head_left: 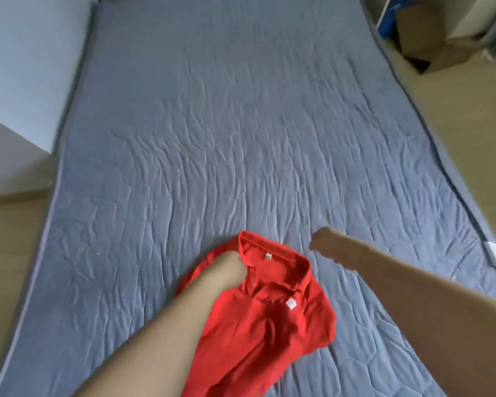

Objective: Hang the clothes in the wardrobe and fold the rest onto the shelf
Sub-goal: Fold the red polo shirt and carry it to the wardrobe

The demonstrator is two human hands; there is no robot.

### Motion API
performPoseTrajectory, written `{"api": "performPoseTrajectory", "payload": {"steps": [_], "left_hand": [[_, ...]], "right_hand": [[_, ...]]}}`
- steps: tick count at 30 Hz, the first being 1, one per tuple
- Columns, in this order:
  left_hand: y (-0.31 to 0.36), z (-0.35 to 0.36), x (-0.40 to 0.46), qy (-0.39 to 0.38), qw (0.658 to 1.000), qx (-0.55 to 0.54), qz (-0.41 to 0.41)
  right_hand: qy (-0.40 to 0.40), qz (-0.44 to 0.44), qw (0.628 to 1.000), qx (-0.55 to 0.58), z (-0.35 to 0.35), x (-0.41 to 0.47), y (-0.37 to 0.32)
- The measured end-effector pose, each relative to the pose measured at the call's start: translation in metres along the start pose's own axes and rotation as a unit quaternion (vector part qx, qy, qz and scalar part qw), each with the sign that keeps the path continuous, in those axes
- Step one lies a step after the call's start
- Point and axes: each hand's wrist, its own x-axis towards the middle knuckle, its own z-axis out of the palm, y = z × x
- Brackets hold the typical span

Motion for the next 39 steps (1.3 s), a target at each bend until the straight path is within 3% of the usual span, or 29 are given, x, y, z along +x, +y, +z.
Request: {"api": "performPoseTrajectory", "payload": {"steps": [3, 7, 9, 14, 17, 19, 22, 24, 26, 29, 33, 36, 39], "left_hand": [[-0.049, 0.005, 0.060, 0.069, 0.995, 0.043, -0.053], [-0.081, 0.020, 0.127, 0.082, 0.995, 0.020, -0.061], [-0.083, 0.034, 0.153, 0.081, 0.996, 0.023, -0.031], [-0.075, 0.056, 0.193, 0.074, 0.973, 0.211, 0.062], [-0.074, 0.050, 0.193, 0.063, 0.976, 0.185, 0.097], [-0.058, 0.028, 0.186, 0.112, 0.974, 0.153, 0.125], [-0.028, -0.004, 0.183, 0.214, 0.953, 0.108, 0.187], [-0.022, -0.016, 0.186, 0.197, 0.958, 0.030, 0.205], [-0.035, -0.015, 0.192, 0.164, 0.970, -0.034, 0.175], [-0.089, 0.001, 0.203, 0.148, 0.984, -0.093, 0.036], [-0.174, 0.021, 0.204, 0.136, 0.980, 0.025, -0.145], [-0.201, 0.034, 0.200, 0.107, 0.979, 0.136, -0.105], [-0.195, 0.029, 0.192, 0.128, 0.986, 0.086, -0.060]], "right_hand": [[-0.014, 0.050, 0.999, -0.012, 0.059, 0.047, 0.036], [0.051, 0.091, 0.994, 0.043, 0.114, 0.097, 0.052], [0.085, 0.118, 0.988, 0.058, 0.130, 0.118, 0.063], [0.148, 0.139, 0.979, 0.013, 0.141, 0.138, 0.073], [0.129, 0.123, 0.984, 0.021, 0.134, 0.128, 0.059], [0.128, 0.117, 0.975, 0.137, 0.114, 0.127, 0.035], [0.095, 0.060, 0.925, 0.363, 0.076, 0.135, -0.004], [0.080, 0.024, 0.904, 0.419, 0.060, 0.137, -0.022], [0.123, 0.029, 0.922, 0.367, 0.058, 0.136, -0.015], [0.177, 0.128, 0.938, 0.270, 0.091, 0.133, 0.029], [0.093, 0.254, 0.912, 0.308, 0.158, 0.127, 0.064], [0.079, 0.232, 0.934, 0.260, 0.193, 0.130, 0.059], [0.036, 0.213, 0.961, 0.175, 0.201, 0.130, 0.038]]}}
